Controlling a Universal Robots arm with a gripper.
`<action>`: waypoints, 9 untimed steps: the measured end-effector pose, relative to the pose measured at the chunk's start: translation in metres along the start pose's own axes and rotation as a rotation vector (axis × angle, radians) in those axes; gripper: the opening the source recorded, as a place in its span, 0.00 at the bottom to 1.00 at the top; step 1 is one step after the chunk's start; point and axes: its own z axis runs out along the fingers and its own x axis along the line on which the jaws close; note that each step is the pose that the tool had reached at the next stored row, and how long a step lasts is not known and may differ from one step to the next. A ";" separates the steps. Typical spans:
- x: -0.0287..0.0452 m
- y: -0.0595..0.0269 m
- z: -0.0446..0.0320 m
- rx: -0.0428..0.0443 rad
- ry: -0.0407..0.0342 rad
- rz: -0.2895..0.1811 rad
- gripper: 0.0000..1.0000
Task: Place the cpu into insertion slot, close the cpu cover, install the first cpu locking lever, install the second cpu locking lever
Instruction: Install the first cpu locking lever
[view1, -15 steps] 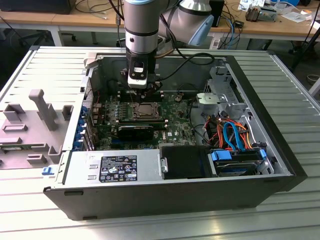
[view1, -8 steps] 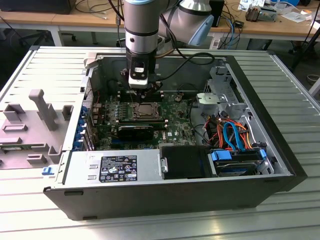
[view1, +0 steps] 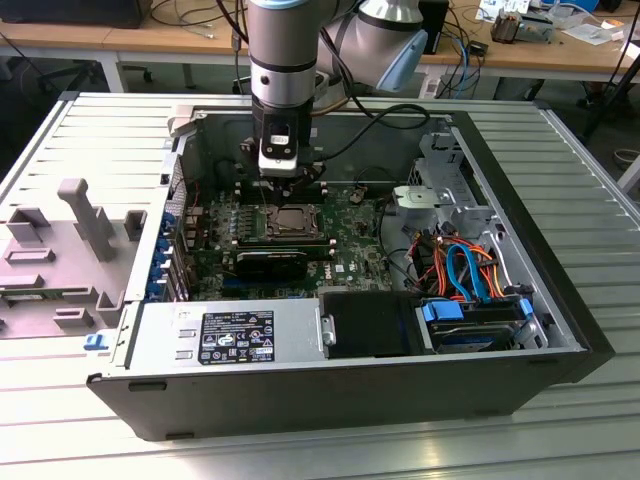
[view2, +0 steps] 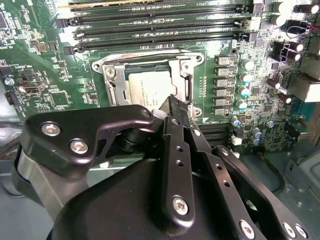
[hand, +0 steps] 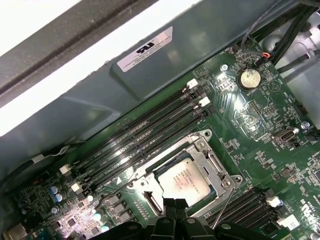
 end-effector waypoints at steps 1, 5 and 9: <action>0.0000 0.0000 0.0000 0.0000 -0.0001 -0.004 0.11; 0.0000 0.0000 0.0000 0.0001 -0.0002 -0.014 0.11; 0.0000 0.0000 0.0000 0.0001 -0.0004 -0.023 0.11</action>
